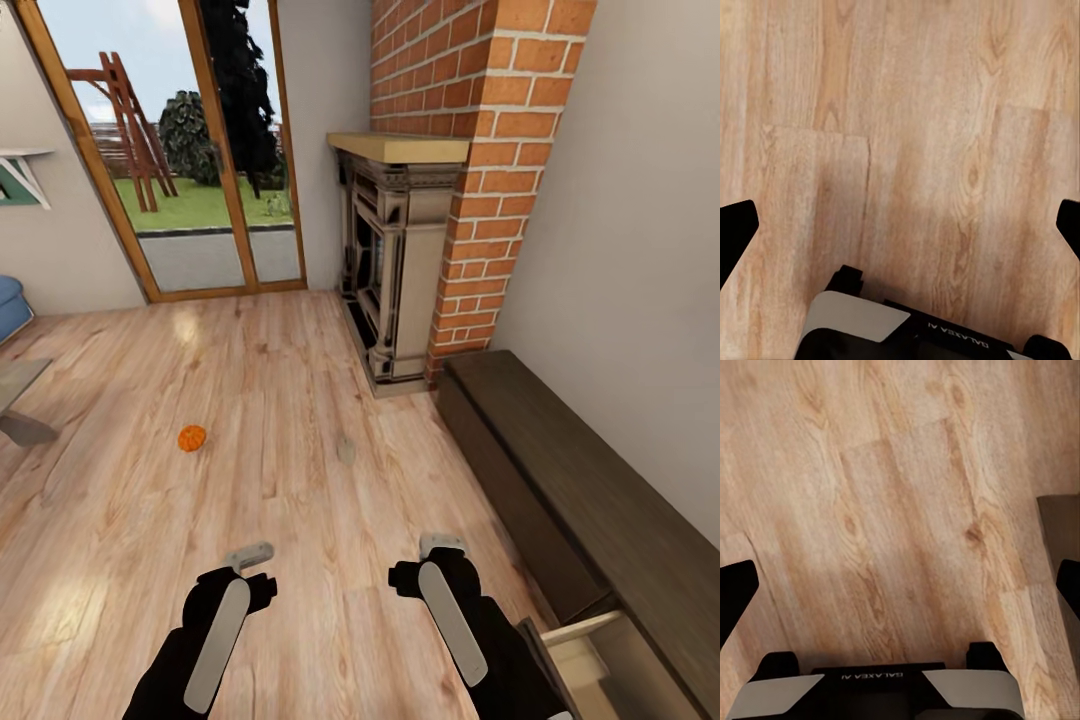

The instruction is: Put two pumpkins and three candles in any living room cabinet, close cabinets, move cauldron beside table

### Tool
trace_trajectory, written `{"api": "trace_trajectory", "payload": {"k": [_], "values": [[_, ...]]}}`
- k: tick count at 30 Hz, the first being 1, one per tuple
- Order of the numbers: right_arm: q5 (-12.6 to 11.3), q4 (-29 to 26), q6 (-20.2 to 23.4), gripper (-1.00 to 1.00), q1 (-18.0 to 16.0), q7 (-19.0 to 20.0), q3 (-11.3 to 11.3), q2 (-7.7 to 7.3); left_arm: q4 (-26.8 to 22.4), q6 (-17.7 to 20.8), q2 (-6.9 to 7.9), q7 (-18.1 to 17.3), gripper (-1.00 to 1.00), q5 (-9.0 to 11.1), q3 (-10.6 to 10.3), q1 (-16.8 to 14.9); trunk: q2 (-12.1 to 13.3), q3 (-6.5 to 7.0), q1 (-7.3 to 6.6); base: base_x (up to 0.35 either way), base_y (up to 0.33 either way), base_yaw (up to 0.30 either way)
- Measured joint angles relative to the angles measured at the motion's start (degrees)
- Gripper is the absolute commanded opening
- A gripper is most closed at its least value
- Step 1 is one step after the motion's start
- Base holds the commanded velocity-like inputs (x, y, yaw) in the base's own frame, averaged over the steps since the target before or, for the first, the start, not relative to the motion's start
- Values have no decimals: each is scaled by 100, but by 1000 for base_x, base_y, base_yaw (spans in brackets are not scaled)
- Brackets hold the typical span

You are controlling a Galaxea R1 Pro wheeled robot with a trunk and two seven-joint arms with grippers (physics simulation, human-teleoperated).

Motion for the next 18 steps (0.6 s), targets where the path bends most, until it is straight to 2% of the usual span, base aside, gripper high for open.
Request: {"api": "trace_trajectory", "payload": {"k": [12, 18], "values": [[0, 0, 0, 100, 0, 0, 0, 0, 0, 0, -1, -5, 100, 0, 0, 0, 0, 110, 0, 2, 3, 0], [7, 0, -1, 100, 0, 0, 104, 0, -1, 1, 3, -7, 100, -1, 1, 0, 0, 164, -1, 55, 107, 1]]}}
